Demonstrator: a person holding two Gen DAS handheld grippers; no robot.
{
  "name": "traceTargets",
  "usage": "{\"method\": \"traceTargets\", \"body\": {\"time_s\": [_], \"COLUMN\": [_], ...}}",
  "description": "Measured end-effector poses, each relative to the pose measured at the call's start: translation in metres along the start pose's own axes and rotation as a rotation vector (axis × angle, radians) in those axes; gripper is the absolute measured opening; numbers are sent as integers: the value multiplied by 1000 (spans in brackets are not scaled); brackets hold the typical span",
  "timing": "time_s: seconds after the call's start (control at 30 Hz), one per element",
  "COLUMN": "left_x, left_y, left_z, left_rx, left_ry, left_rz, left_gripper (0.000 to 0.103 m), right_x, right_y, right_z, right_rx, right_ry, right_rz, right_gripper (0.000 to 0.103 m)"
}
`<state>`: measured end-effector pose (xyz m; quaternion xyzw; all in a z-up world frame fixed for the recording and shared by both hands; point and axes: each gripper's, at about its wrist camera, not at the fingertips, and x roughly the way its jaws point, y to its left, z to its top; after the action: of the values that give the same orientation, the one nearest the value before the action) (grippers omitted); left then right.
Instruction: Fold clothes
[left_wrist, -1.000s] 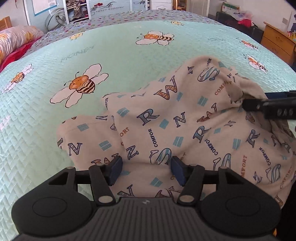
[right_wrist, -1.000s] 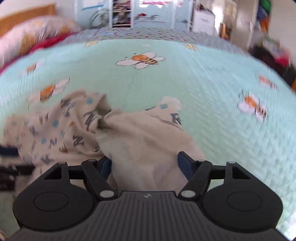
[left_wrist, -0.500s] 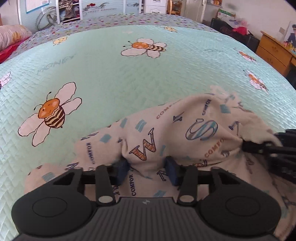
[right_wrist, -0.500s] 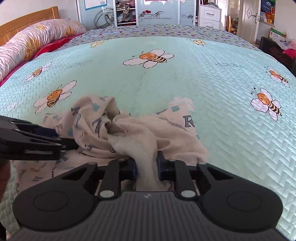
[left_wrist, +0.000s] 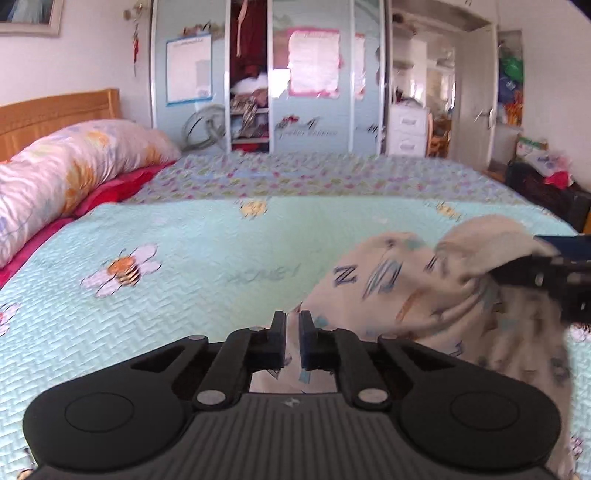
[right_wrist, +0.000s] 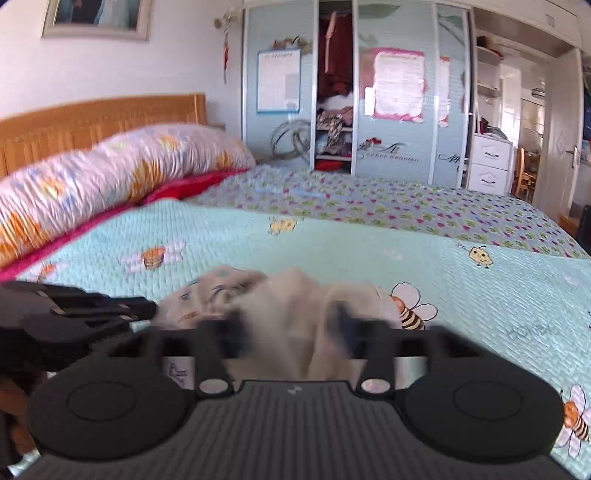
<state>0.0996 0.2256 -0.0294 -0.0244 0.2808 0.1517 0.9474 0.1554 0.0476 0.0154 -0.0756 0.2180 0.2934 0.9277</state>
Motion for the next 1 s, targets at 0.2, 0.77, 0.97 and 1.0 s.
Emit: {"method": "traceTargets", "body": {"time_s": [0.2,0.77,0.97,1.0], "left_x": [6,15,-8,-15], "left_y": [20,-35,-33,-32], "left_z": [-76,-120,-122,-123], "left_rx": [-12,122,91,84], "left_ry": [206,266,253,246], "left_rz": [-22,-99,-189,-208], "left_gripper": [20,27,1,1], "right_x": [-25,-48,-110,-121], "right_y": [-19,-36,-84,-89], "right_z": [-77,-186,-152,-147], "right_rx": [233,422,484,477], "right_ry": [42,248,42,16], "right_rz": [-107,-99,-191,-201], "right_gripper": [79,4,0,0]}}
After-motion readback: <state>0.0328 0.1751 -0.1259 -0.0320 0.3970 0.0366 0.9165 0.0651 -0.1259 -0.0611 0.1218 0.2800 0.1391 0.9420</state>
